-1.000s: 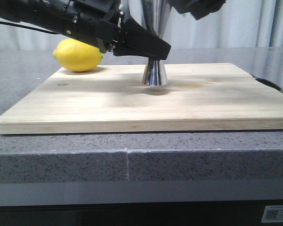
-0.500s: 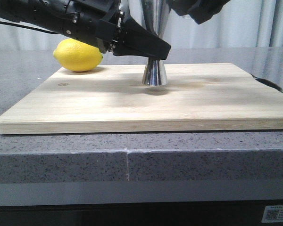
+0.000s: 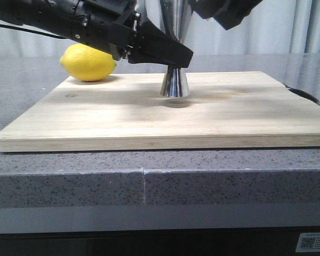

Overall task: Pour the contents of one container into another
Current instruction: 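Tilt the beaker further so its spout points into the jigger cup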

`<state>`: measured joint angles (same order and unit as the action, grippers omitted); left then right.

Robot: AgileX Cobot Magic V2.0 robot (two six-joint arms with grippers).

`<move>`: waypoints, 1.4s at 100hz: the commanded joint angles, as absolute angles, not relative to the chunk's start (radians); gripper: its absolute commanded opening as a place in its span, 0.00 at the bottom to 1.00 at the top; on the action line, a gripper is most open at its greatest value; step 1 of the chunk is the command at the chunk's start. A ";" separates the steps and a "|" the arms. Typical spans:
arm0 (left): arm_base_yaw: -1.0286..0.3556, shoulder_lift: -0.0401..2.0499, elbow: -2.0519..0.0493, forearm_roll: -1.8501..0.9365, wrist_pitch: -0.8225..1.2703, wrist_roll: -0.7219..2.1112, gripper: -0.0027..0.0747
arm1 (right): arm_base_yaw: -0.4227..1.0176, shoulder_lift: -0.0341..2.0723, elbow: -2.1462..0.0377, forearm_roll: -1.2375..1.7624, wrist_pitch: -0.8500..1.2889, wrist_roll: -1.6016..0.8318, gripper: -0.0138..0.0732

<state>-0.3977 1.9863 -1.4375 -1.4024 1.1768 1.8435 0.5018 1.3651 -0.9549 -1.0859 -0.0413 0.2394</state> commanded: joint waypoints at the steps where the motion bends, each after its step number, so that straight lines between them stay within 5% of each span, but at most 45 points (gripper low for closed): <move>1: -0.411 1.937 -1.466 -1.478 1.269 1.837 0.02 | 0.501 1.324 -0.991 -1.102 -0.077 0.238 0.44; 140: -0.411 1.937 -1.466 -1.478 1.269 1.835 0.02 | 0.501 1.314 -0.991 -1.209 -0.069 0.238 0.44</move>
